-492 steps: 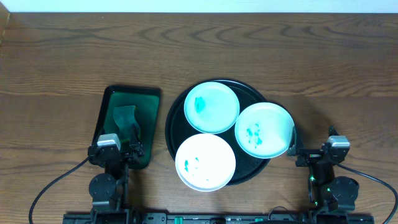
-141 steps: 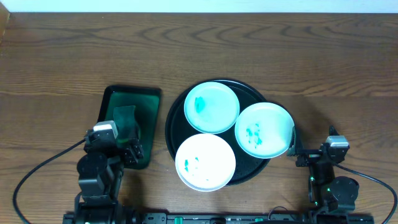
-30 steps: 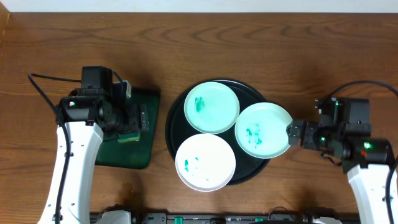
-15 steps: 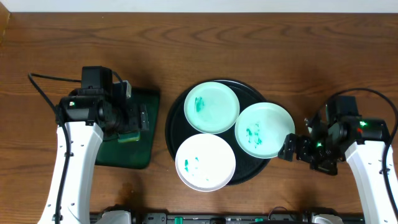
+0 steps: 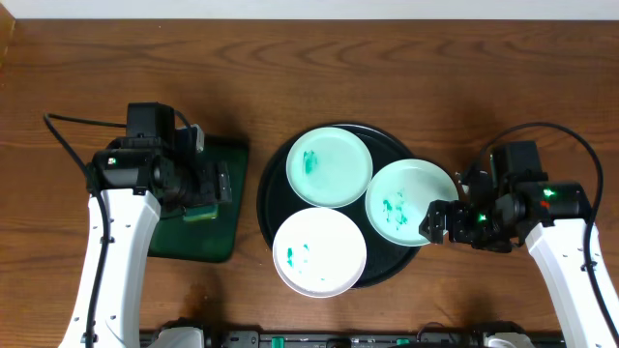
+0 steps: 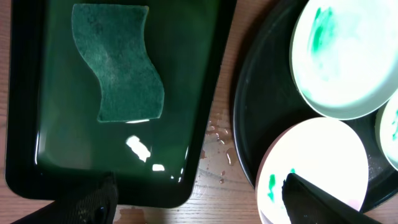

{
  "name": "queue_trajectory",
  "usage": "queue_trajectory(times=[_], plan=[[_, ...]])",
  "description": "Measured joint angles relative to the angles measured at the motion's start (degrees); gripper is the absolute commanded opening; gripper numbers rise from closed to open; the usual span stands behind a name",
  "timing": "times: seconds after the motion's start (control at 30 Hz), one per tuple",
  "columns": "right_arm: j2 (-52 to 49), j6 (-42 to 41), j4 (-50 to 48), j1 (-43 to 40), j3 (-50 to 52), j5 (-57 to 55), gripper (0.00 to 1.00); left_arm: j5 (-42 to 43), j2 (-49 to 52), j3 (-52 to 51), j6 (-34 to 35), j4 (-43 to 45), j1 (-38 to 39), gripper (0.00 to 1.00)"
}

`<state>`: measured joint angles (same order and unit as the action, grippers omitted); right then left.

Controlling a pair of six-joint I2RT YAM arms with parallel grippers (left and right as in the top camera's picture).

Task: Clean dirty plates on tray and stack at the side
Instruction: 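Move the right gripper to the rim of the right plate, then lower the left gripper onto the sponge and grasp it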

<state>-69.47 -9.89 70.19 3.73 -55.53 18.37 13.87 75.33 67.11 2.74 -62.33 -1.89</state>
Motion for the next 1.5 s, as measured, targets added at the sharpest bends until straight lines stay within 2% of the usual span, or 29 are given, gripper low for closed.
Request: queue_trajectory(times=[0.17,0.27,0.47,0.57,0.73,0.9,1.0,1.03,1.07,1.27,1.33,1.43,1.5], plan=[[0.0,0.4,-0.7,0.0,0.0,-0.7,0.99,0.0,0.0,0.0,0.0,0.8,0.0,0.85],[0.0,-1.2,-0.6,0.0,0.0,-5.2,0.99,0.0,0.0,0.0,0.0,1.0,0.0,0.85],[0.0,-10.8,0.6,0.0,0.0,-19.7,0.99,0.0,0.0,0.0,0.0,2.9,0.0,0.85],[0.0,-13.7,-1.4,0.0,0.0,-22.2,0.99,0.0,0.0,0.0,0.2,3.0,0.0,0.85],[0.0,-9.7,-5.4,0.0,0.0,-13.5,0.99,0.0,0.0,0.0,0.3,3.2,0.0,0.85],[0.0,-3.3,-4.2,0.1,0.0,-3.7,0.99,-1.3,0.0,0.0,0.4,4.5,0.0,0.86],[0.0,-2.8,-3.0,0.1,0.0,-1.7,0.99,-3.9,0.7,0.1,1.3,4.7,0.0,0.86],[0.0,-2.6,-2.6,0.1,0.0,-1.3,0.99,-4.8,1.5,0.4,1.6,4.7,0.0,0.92],[0.0,-2.6,-2.2,0.1,0.0,-1.0,0.99,-5.4,2.5,0.9,1.6,4.7,0.0,0.93],[0.0,-2.4,-0.5,0.1,0.0,0.1,0.99,-7.1,11.4,7.0,2.5,2.2,-1.2,0.93],[0.0,-2.3,-0.2,0.1,0.0,0.2,0.99,-7.4,14.3,9.8,2.7,1.2,-1.8,0.89],[0.0,-2.0,0.3,0.1,0.0,0.3,0.99,-7.7,17.1,12.3,3.3,0.8,-2.8,0.74],[0.0,-2.0,0.3,0.1,0.0,0.3,0.99,-7.8,18.4,13.0,3.2,0.7,-3.6,0.74]])
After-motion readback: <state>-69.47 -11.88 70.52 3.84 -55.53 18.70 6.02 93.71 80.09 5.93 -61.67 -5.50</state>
